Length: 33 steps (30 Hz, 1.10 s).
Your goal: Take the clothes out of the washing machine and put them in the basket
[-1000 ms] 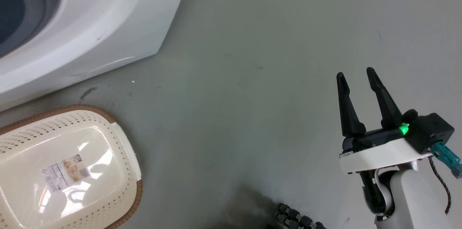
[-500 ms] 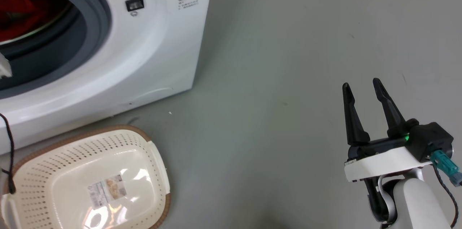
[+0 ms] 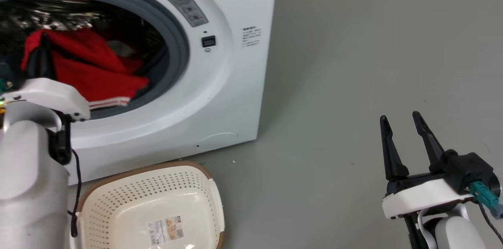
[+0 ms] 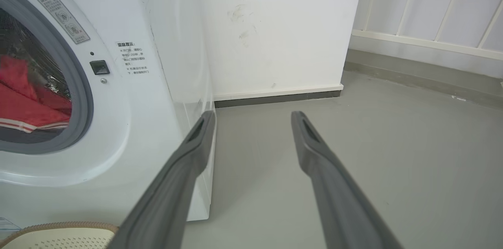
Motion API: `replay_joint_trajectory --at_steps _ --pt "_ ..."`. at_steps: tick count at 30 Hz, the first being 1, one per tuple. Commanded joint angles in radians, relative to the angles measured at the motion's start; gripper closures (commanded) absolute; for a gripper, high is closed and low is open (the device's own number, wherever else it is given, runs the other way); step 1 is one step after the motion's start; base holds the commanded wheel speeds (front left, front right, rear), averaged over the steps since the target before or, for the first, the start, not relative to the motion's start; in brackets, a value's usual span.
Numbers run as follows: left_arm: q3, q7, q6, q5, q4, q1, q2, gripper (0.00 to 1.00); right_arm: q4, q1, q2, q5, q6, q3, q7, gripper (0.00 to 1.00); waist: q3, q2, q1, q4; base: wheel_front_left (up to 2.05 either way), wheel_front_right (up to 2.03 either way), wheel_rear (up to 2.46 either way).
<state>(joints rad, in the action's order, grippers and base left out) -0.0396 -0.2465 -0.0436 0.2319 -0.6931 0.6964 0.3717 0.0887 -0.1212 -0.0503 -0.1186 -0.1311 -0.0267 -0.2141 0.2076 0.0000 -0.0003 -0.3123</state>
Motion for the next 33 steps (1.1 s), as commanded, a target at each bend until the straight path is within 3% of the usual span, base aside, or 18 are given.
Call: replay_joint_trajectory --at_steps 1,6,15,21,26,33 --pt "0.006 0.005 0.003 0.002 0.025 -0.025 -0.010 1.00 -0.007 0.014 0.000 0.010 0.001 0.003 0.004 0.00 -0.039 0.0000 0.0003 0.040 0.00 0.00 0.00" --pt "0.029 0.075 0.025 0.009 0.214 -0.111 -0.053 1.00 -0.032 0.041 0.000 0.015 0.001 0.010 0.024 0.00 -0.065 0.0000 0.0003 0.082 0.00 0.00 0.00" --pt "0.072 0.215 0.091 0.002 0.676 -0.340 -0.110 1.00 -0.067 0.068 0.000 0.022 0.001 0.033 0.051 0.00 -0.089 0.0000 0.0003 0.142 0.00 0.00 0.00" --pt "0.096 0.279 0.127 0.001 0.873 -0.517 -0.135 1.00 -0.081 0.080 0.000 0.027 0.001 0.042 0.062 0.00 -0.098 0.0000 0.0003 0.171 0.00 0.00 0.00" --pt "0.118 0.297 0.153 0.022 0.905 -0.645 -0.178 1.00 -0.092 0.081 0.000 0.033 0.001 0.043 0.071 0.00 -0.090 0.0000 0.0003 0.193 0.00 0.00 0.00" --pt "0.140 0.234 0.158 0.063 0.755 -0.726 -0.236 1.00 -0.113 0.048 0.000 0.039 0.001 0.035 0.075 0.00 -0.036 0.0000 0.0003 0.200 0.00 0.00 0.00"
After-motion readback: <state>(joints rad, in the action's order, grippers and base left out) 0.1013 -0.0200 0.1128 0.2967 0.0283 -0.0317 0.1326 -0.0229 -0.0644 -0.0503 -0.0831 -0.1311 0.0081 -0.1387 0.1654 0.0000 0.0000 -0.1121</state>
